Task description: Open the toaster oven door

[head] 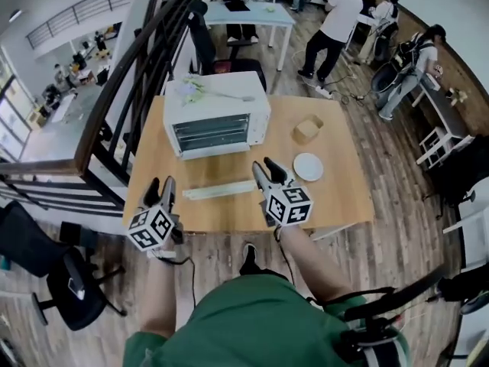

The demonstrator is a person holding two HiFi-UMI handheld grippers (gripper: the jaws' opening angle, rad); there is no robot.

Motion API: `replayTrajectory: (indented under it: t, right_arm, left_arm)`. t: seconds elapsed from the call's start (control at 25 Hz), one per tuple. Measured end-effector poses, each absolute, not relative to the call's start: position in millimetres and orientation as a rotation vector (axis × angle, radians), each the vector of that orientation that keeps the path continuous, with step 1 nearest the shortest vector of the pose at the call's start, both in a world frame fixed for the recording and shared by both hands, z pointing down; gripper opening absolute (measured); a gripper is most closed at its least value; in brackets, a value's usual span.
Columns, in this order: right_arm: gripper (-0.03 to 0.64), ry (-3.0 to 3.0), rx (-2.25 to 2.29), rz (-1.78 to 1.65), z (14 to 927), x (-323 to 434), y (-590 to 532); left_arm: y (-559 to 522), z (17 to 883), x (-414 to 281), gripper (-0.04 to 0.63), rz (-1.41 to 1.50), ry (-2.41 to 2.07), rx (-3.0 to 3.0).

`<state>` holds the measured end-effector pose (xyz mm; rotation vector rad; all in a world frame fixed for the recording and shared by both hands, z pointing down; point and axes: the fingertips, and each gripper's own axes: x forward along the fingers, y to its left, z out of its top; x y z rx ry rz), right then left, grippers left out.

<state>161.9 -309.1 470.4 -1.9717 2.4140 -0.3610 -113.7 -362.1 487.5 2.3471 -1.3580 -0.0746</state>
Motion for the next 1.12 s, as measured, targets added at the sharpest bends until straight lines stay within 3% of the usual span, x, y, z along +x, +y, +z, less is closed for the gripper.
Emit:
replayTrajectory:
  t: [0.48,1.12]
  right_arm:
    - [0.167,2.425,-1.941,-0.051,386,143,-273]
    - [0.155,2.441,-1.882,0.102,340,125,-272]
  left_arm:
    - [-321,403,-94,0.209,-0.036,-1.517,2.642]
    - [-312,367,-94,0.209,-0.086,-1.57,2.723]
